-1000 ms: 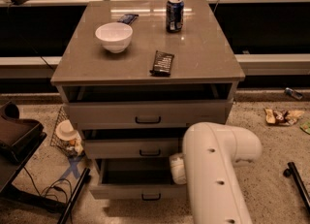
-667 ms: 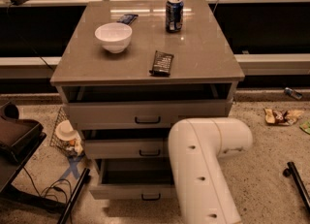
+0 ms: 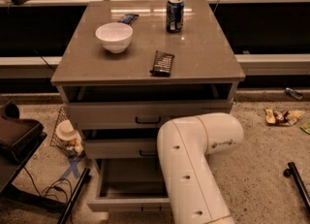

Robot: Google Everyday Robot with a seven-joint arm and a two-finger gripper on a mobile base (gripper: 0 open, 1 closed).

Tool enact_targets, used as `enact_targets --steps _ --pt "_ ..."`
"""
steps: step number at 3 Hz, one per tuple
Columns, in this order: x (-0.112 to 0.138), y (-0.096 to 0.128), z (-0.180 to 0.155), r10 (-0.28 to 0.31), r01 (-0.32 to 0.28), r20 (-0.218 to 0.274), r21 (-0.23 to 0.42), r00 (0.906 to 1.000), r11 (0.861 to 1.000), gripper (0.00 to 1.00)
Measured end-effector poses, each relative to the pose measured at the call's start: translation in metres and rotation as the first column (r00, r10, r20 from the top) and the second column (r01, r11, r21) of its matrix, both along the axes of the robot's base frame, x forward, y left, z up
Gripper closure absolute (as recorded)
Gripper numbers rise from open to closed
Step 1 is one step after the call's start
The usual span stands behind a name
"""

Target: Open bottom drawer

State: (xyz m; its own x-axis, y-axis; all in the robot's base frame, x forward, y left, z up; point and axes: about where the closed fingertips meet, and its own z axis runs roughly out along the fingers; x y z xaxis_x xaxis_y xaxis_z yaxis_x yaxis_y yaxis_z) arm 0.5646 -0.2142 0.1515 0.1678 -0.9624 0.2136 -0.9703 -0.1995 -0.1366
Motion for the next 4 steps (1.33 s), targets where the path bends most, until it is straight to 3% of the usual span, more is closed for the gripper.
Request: enact_targets --steps 1,2,3,4 --pt "-0.018 -0.001 -0.015 -0.007 0.007 -0.054 0.017 0.9985 1.000 1.00" --pt "-0.063 -0.011 -0.028 -0.050 0.059 -0.129 0.072 0.9903 0.996 1.00" --pt "-0.060 -0.011 -0.028 -0.050 0.059 -0.129 0.072 0.9904 0.996 1.00" --pt "-0.098 -0.025 -0.022 -0.083 0.101 -0.179 0.094 0.9804 0.991 1.00"
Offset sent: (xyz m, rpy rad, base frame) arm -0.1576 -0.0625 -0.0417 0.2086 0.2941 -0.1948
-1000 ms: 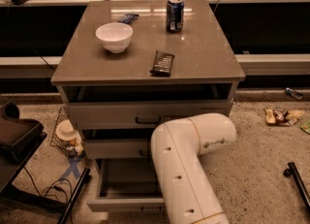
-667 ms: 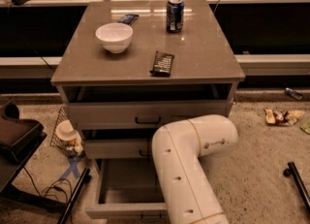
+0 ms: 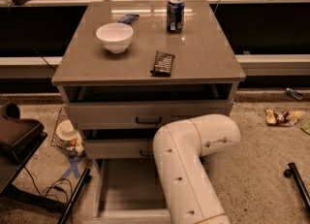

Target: Open bottom drawer

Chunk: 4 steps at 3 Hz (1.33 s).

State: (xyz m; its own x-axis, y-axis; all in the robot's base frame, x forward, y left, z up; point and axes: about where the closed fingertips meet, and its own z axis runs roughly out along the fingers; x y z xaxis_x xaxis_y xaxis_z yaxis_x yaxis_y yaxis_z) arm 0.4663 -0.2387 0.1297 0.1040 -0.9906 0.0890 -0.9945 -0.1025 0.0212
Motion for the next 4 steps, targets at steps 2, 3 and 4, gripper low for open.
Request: enact_targets --steps 2,3,4 --pt "-0.0118 0.0083 0.0016 -0.009 0.009 -0.014 0.006 0.9999 1.000 1.00" --pt "-0.0119 0.0087 0.0015 -0.009 0.009 -0.014 0.006 0.9999 1.000 1.00" --pt "-0.0120 0.0087 0.0015 -0.009 0.009 -0.014 0.006 0.9999 1.000 1.00"
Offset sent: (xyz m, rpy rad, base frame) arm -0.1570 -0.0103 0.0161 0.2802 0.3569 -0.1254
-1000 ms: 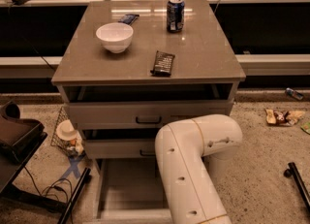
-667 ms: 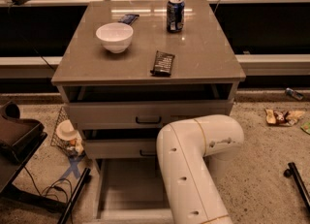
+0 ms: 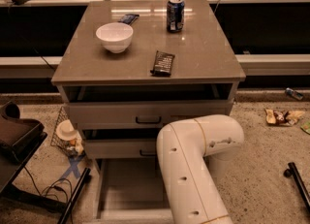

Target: Open bottom drawer

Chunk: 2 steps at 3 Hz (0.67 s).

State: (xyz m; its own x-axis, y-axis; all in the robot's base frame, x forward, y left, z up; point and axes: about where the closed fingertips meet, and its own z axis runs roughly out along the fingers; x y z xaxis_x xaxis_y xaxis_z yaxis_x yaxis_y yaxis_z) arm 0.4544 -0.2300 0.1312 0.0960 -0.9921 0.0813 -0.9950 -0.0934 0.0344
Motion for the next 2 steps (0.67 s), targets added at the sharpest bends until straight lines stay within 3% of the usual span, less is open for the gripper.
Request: enact_targets --steps 2 --pt "-0.0001 0.0000 -0.0001 0.000 0.000 0.000 0.000 1.0000 1.000 0.51"
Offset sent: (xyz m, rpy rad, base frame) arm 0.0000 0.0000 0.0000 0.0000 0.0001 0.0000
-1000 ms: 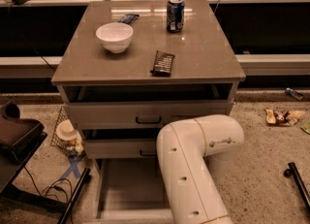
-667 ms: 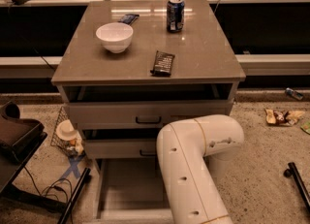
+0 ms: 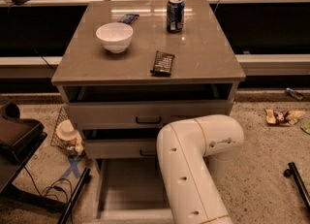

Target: Open bottom drawer

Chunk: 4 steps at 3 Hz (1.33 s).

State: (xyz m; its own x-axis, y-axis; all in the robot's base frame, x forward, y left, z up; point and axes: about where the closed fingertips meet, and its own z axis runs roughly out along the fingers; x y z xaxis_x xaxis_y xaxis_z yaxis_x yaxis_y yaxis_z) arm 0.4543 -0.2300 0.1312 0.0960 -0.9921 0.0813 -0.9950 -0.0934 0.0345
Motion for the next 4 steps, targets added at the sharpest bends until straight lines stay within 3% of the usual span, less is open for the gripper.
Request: enact_targets --steps 2,4 --pt "-0.0001 0.0000 -0.0001 0.000 0.000 0.000 0.000 1.0000 1.000 0.04" --pt "-0.0005 0.0020 -0.0011 0.000 0.000 0.000 0.000 1.0000 1.000 0.00"
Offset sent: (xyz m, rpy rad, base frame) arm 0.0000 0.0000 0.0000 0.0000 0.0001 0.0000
